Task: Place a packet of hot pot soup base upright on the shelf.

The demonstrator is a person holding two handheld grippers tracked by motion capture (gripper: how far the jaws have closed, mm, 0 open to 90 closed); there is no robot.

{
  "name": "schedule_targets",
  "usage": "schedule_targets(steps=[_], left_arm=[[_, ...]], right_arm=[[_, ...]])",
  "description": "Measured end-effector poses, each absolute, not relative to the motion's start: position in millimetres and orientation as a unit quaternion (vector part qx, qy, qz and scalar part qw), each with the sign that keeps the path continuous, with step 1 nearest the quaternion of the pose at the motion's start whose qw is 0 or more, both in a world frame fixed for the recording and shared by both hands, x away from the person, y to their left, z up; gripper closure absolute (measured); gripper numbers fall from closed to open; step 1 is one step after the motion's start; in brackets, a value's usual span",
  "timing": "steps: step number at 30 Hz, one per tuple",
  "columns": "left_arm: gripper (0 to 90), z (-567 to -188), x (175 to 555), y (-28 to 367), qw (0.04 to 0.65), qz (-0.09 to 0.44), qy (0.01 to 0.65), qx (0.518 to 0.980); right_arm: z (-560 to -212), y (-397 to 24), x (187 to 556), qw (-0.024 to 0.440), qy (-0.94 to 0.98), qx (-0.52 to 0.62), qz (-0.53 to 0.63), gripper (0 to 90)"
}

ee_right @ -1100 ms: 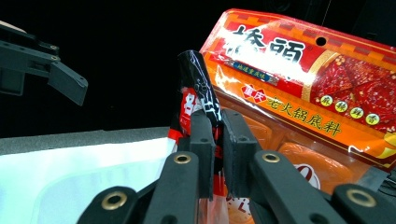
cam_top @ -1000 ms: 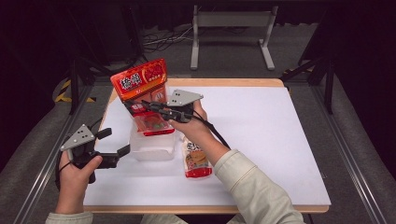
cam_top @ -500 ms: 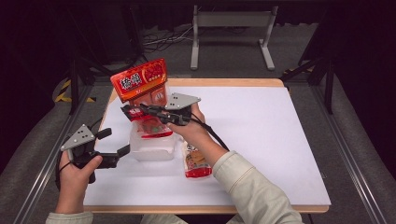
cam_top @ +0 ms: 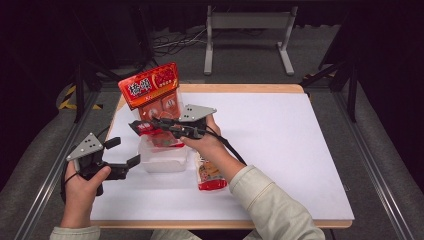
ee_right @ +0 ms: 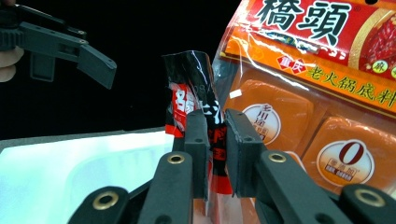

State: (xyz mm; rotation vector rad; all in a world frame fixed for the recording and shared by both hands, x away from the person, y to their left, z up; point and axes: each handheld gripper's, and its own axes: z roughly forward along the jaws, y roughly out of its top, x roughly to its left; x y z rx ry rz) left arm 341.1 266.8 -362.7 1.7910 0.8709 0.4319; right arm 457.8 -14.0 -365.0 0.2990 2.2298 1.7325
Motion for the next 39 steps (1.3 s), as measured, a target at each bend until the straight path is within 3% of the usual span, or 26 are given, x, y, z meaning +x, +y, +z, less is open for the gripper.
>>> schedule_targets(steps=[39], left_arm=[[2.9, -363.6, 344.9, 265.3, 0.518, 0.177, 0.362, 0.754]], right_arm=[[-391.3, -52.0, 450.8, 0.127, 0.792, 0.166, 0.574, 77.6]])
